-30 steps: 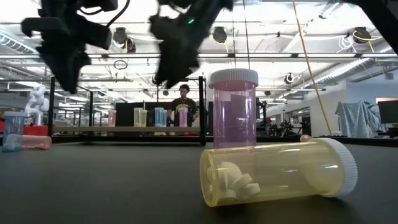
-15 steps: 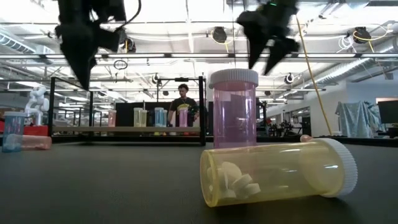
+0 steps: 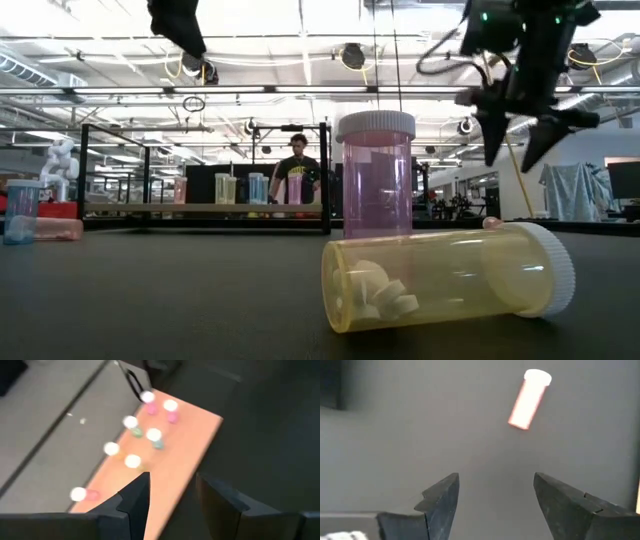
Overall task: Pick and place medicine bottles onto shelf by color
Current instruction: Put the top pink pill bottle on the shelf aligned with the other pink pill bottle
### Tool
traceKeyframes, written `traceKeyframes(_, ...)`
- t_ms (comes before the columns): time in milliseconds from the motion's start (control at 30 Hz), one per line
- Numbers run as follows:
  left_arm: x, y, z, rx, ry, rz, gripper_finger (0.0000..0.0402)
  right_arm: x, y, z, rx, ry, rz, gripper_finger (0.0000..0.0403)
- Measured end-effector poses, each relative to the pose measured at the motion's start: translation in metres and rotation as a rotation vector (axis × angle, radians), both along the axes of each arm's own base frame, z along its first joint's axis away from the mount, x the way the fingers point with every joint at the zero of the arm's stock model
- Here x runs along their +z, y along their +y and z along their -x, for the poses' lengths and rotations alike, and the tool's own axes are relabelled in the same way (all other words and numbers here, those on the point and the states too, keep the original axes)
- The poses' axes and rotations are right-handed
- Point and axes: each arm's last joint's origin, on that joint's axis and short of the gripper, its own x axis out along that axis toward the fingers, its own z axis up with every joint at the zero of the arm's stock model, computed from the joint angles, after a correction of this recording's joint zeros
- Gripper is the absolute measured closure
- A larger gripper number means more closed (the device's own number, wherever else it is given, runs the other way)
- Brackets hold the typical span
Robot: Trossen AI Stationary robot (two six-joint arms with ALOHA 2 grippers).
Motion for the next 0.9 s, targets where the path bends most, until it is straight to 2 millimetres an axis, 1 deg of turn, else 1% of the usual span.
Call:
traceKeyframes(67, 0.004, 0.006, 0.004, 0.01, -0.005, -0.026, 0.024, -0.01, -0.005, 0.006, -0.035, 0.039, 0.006, 0.0149)
traceKeyframes(133, 0.004, 0.011, 0.007, 0.0, 0.003, -0.036, 0.024, -0.02, -0.011, 0.009, -0.071, 0.05, 0.001, 0.0149)
traceKeyframes(267, -0.002, 0.021, 0.004, -0.001, -0.003, -0.016, 0.024, -0.034, -0.028, 0.015, -0.121, 0.007, 0.015, 0.0149)
traceKeyframes(400, -0.005, 0.025, 0.0, -0.052, 0.012, -0.024, 0.0241, -0.044, -0.046, 0.025, -0.191, -0.009, 0.027, 0.0149)
traceKeyframes(500, -0.007, 0.028, -0.002, -0.066, 0.029, -0.028, 0.024, -0.049, -0.056, 0.03, -0.221, -0.018, 0.002, 0.0149)
traceKeyframes(567, -0.008, 0.029, -0.003, -0.064, 0.033, -0.024, 0.024, -0.053, -0.064, 0.029, -0.198, -0.056, -0.014, 0.0149)
traceKeyframes(667, -0.009, 0.029, -0.003, -0.042, 0.023, -0.009, 0.024, -0.06, -0.072, 0.021, -0.162, -0.111, -0.038, 0.0149)
traceKeyframes(900, -0.009, 0.029, -0.003, 0.033, -0.014, 0.046, 0.024, -0.087, -0.079, 0.013, -0.12, 0.014, -0.111, 0.015)
